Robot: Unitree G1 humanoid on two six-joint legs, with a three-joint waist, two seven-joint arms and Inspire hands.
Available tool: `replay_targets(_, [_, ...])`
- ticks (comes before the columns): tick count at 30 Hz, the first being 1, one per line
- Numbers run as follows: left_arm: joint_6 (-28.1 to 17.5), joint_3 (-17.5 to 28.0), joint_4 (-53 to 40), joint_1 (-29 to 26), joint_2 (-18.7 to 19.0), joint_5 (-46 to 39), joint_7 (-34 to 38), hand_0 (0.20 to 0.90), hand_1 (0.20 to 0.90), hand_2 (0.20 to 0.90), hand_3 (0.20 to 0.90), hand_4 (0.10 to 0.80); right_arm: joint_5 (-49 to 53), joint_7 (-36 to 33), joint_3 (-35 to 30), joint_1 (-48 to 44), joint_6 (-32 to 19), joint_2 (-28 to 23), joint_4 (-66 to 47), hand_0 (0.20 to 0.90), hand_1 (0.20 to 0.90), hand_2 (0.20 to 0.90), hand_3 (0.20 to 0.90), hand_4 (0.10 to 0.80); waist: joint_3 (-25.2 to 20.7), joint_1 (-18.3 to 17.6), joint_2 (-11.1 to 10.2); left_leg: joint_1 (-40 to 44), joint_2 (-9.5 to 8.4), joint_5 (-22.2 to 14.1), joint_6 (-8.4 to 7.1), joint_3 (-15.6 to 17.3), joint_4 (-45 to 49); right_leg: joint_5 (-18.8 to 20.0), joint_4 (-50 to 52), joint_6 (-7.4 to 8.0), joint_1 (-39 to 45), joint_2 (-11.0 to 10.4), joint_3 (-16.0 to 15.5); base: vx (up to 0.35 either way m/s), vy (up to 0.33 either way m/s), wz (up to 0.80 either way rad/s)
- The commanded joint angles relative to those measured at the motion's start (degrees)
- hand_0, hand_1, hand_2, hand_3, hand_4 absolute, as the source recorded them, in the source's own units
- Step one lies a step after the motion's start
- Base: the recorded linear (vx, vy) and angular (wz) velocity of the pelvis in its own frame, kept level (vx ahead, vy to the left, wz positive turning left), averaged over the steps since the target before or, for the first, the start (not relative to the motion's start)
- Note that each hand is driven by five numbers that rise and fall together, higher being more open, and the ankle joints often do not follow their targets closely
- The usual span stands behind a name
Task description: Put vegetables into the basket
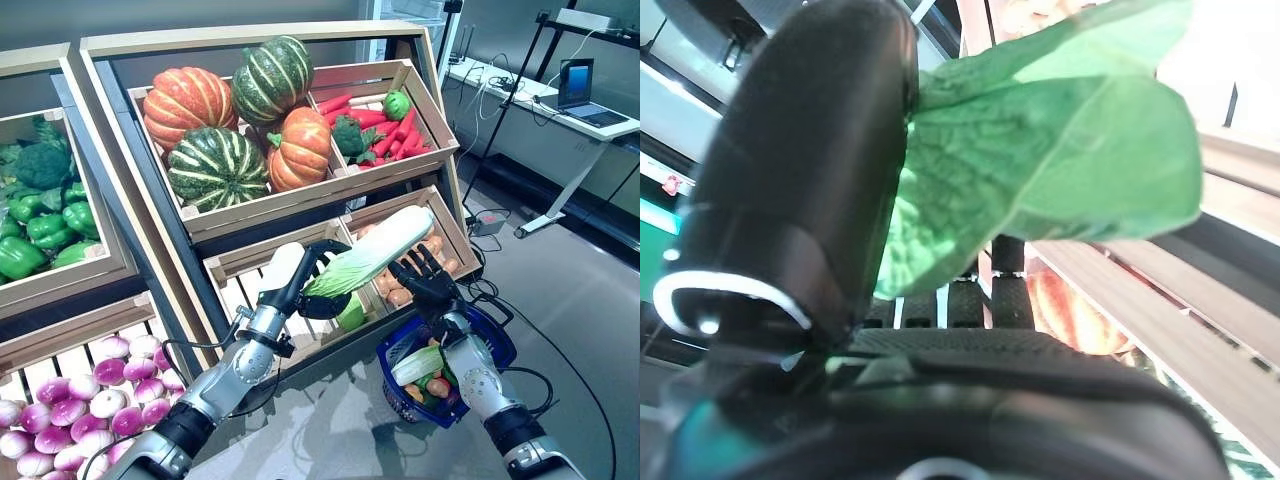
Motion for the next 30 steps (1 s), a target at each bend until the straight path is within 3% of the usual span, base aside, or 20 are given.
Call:
replay_targets(1, [-8.99, -15.66, -8.34, -7.72, -1.50, 6.81, -2.66, 0.300, 0.300, 0.300, 0.300, 0.400, -3.94, -7.94, -4.05, -20.21, -11.98, 3.75, -7.83, 0.900, 0.900, 0.900, 0.900, 0.800, -1.17, -0.49, 0.02, 0.83, -3.30, -5.91, 2.82, 0.84, 0.11, -1.30, 0.23, -1.16, 0.63, 0.10, 3.59, 0.002, 0.014, -0.05])
replay_targets(4, [-8.59, -15.89, -8.13, -7.57, -1.90, 5.47, -3.22, 0.300, 0.300, 0.300, 0.300, 0.400, 0.38, -5.46, -3.70, -20.25, -12.30, 4.55, -8.47, 0.900, 0.900, 0.900, 0.900, 0.800, -1.09, -0.39, 0.13, 0.74, -3.36, -5.91, 2.87, 0.79, 0.11, -1.28, 0.19, -1.18, 0.60, 0.08, 3.70, 0.000, 0.004, -0.01])
replay_targets(5, [-8.87, -16.02, -7.48, -7.22, -2.23, 4.70, -3.54, 0.300, 0.300, 0.300, 0.300, 0.400, 6.43, -1.29, -3.28, -19.98, -12.51, 5.15, -9.15, 0.900, 0.900, 0.900, 0.900, 0.800, -1.03, -0.24, 0.14, 0.77, -3.34, -5.92, 2.84, 0.77, 0.11, -1.25, 0.21, -1.17, 0.63, 0.04, 3.49, 0.000, 0.000, 0.00])
replay_targets(7, [-9.10, -15.95, -7.15, -7.05, -2.42, 4.30, -3.89, 0.300, 0.300, 0.300, 0.300, 0.400, 9.16, 1.40, -3.23, -19.79, -12.61, 5.32, -9.21, 0.900, 0.900, 0.900, 0.900, 0.800, -1.06, -0.18, 0.17, 0.79, -3.33, -5.92, 2.83, 0.71, 0.11, -1.30, 0.20, -1.16, 0.71, 0.01, 3.34, 0.000, 0.000, 0.00])
replay_targets(8, [-9.99, -15.80, -6.34, -6.65, -2.52, 3.79, -4.27, 0.300, 0.300, 0.300, 0.300, 0.400, 14.83, 6.66, -2.88, -19.60, -11.68, 5.55, -9.88, 0.900, 0.900, 0.900, 0.900, 0.800, -1.11, 0.08, 0.10, 0.77, -3.28, -5.92, 2.73, 0.55, 0.11, -1.41, 0.22, -1.13, 0.79, -0.05, 3.03, 0.000, 0.000, 0.00])
replay_targets(13, [-12.33, -15.05, -5.74, -5.56, -2.19, 2.65, -6.04, 0.300, 0.300, 0.300, 0.300, 0.400, 25.80, 16.46, -2.83, -18.34, -6.80, 5.43, -8.73, 0.900, 0.900, 0.900, 0.900, 0.800, -1.52, 0.70, -0.18, 0.70, -3.13, -5.99, 2.51, 0.10, 0.11, -1.65, 0.19, -1.07, 1.06, -0.17, 2.12, 0.000, 0.000, 0.00])
replay_targets(22, [-12.78, -14.21, -5.45, -4.86, -1.98, -0.01, -8.32, 0.300, 0.300, 0.300, 0.300, 0.400, 36.52, 31.80, -2.40, -16.77, 1.12, 5.46, -7.94, 0.900, 0.900, 0.900, 0.900, 0.800, -2.14, 1.07, -0.55, 0.67, -2.87, -6.04, 2.34, -0.04, 0.11, -1.80, 0.14, -0.99, 1.32, -0.21, 0.97, 0.000, 0.000, 0.00])
replay_targets(25, [-11.39, -13.67, -4.59, -4.30, -2.26, -4.61, -10.11, 0.300, 0.300, 0.300, 0.300, 0.400, 42.00, 40.57, -2.36, -16.72, 3.73, 6.02, -9.53, 0.900, 0.900, 0.900, 0.900, 0.800, -2.18, 1.24, -0.70, 0.56, -2.85, -5.94, 2.38, -0.08, 0.11, -1.83, 0.19, -1.05, 1.25, -0.16, 0.83, 0.000, 0.000, 0.00])
replay_targets(26, [-10.34, -13.15, -3.63, -3.65, -2.82, -9.95, -12.37, 0.300, 0.300, 0.300, 0.300, 0.400, 44.33, 44.62, -2.43, -16.30, 4.50, 6.36, -10.44, 0.900, 0.900, 0.900, 0.900, 0.800, -2.26, 1.42, -0.74, 0.47, -2.86, -5.96, 2.42, -0.22, 0.11, -1.89, 0.18, -1.08, 1.23, -0.12, 0.73, -0.003, -0.012, 0.04])
replay_targets(30, [-7.51, -11.56, -0.45, -0.68, -5.55, -20.72, -17.93, 0.300, 0.300, 0.300, 0.300, 0.400, 45.88, 49.92, -2.98, -15.98, 4.44, 7.60, -12.99, 0.900, 0.900, 0.900, 0.900, 0.800, -2.24, 2.06, -0.94, 0.28, -2.89, -5.97, 2.63, -0.58, 0.11, -2.01, 0.22, -1.30, 1.23, -0.01, 0.46, -0.001, -0.019, 0.09])
